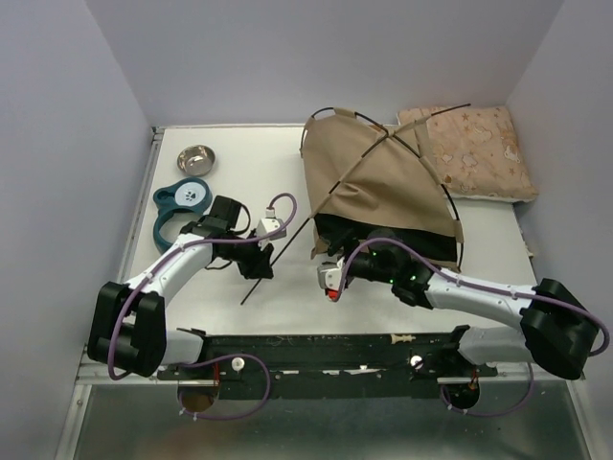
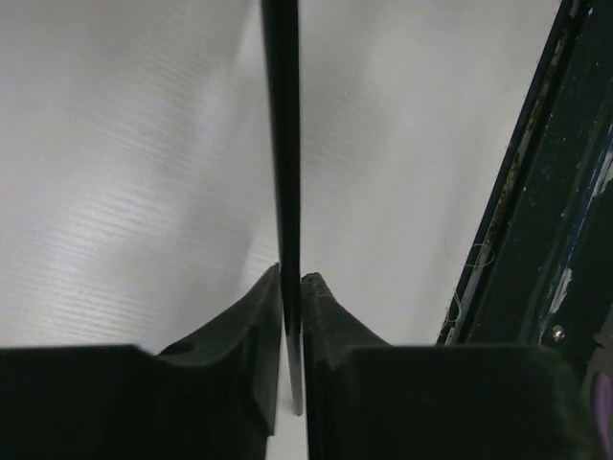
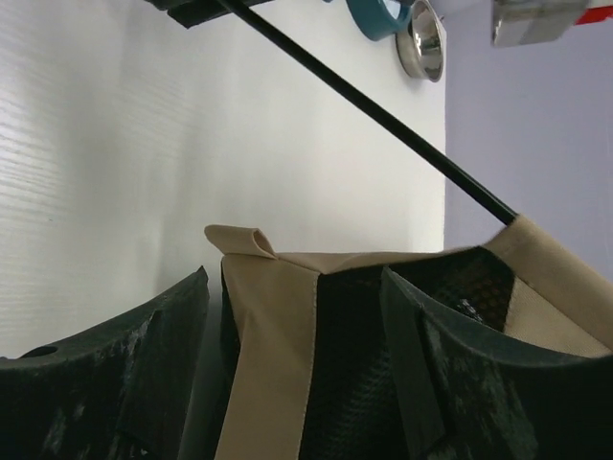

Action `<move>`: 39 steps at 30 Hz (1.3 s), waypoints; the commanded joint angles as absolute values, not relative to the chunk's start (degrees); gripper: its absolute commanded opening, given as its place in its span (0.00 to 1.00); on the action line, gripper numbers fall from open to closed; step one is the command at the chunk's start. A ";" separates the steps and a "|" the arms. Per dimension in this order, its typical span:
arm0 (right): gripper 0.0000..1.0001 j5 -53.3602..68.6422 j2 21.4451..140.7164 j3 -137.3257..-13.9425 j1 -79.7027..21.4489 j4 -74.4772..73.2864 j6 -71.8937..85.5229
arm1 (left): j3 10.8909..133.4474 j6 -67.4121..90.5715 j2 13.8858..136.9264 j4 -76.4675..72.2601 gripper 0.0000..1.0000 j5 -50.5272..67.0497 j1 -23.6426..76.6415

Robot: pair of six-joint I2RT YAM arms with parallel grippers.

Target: Set up the pet tent

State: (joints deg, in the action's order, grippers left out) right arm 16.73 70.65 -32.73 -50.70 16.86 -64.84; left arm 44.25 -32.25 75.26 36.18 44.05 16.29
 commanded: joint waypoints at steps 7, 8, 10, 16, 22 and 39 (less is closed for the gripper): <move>0.80 14.15 69.01 -40.13 -51.06 13.50 -61.90 | 47.90 -30.24 71.46 34.81 0.00 46.67 19.42; 0.80 14.32 67.52 -42.86 -50.72 9.18 -59.79 | 47.64 -30.06 70.50 34.37 0.00 46.67 19.42; 0.78 15.29 64.53 -47.96 -49.75 4.43 -55.47 | 46.76 -29.27 68.91 32.71 0.00 45.71 19.51; 0.72 14.41 65.20 -58.52 -44.05 -5.69 -48.44 | 45.97 -28.91 65.75 29.80 0.00 43.77 20.74; 0.73 23.98 72.33 -71.89 -33.93 -19.50 -39.47 | 47.63 -27.86 64.43 29.80 0.00 42.54 21.62; 0.68 24.87 73.21 -70.57 -31.99 -22.94 -37.79 | 50.62 -26.37 61.79 31.11 0.00 41.31 25.22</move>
State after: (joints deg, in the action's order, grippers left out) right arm 26.13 70.81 -68.55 -33.01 -20.97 -38.87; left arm 48.45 -25.36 63.75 32.75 40.56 23.81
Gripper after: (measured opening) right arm 0.682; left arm 0.056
